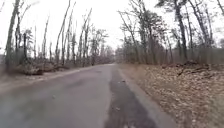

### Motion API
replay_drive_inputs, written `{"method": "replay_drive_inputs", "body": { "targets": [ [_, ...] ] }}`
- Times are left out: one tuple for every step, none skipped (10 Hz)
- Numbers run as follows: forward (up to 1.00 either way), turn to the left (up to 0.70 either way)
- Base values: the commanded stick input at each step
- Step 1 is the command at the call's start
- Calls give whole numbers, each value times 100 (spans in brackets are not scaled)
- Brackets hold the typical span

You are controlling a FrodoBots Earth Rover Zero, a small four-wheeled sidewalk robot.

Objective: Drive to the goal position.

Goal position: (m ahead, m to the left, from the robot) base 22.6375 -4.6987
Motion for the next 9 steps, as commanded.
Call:
{"method": "replay_drive_inputs", "body": {
  "targets": [
    [100, 0],
    [100, 0],
    [100, 0],
    [100, 0],
    [100, 0],
    [100, 0],
    [100, 0],
    [100, 0],
    [100, 0]
  ]
}}
